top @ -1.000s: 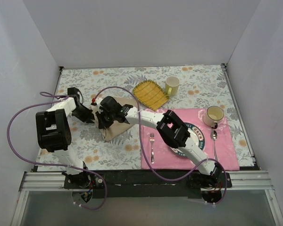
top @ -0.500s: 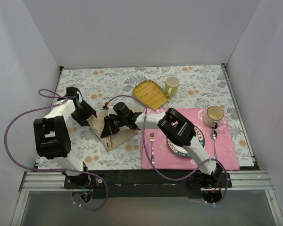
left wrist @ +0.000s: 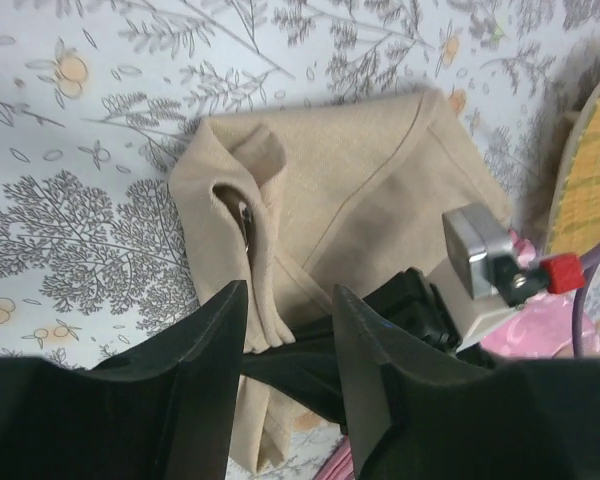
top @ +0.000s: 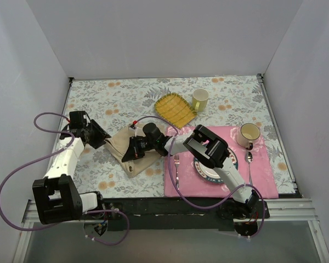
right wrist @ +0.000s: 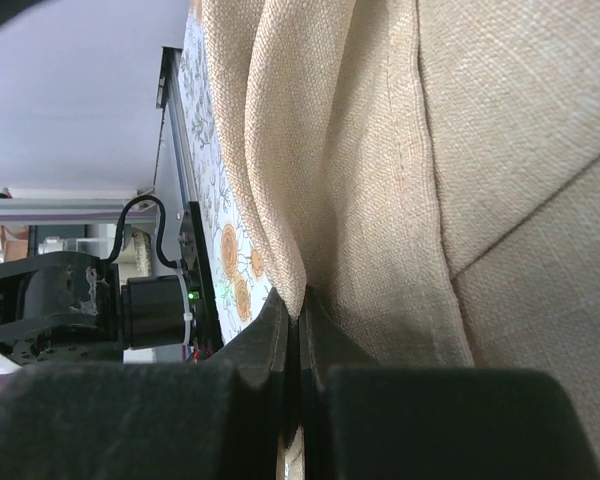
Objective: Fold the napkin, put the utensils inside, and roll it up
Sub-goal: Roll the napkin with the utensil
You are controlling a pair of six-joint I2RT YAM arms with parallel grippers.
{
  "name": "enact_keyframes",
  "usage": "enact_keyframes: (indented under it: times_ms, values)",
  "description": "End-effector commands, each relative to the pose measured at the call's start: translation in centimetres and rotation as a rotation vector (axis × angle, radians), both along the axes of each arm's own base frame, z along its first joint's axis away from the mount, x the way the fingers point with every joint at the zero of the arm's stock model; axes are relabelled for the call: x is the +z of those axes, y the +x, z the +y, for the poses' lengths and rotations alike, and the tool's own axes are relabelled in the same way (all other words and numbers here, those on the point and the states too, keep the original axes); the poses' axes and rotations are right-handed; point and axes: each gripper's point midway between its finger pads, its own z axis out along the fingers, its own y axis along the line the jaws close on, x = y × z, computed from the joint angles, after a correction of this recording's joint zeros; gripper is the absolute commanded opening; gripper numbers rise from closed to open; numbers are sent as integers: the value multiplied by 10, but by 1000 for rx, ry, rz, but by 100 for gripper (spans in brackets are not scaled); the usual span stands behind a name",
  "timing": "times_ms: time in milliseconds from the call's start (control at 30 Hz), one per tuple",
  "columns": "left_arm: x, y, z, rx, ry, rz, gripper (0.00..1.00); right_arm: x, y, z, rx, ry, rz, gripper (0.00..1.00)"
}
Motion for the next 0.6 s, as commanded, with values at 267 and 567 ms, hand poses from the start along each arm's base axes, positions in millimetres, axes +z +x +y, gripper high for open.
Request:
enact_keyframes:
  times_ms: [267, 567]
  values:
    - [-12, -17, -57, -162, -281, -149, 2, -39, -4, -21, -39, -142, 39, 1]
    - [-25, -20, -53, -113, -278, -109, 0, -43, -2, -27, -43, -175, 27, 1]
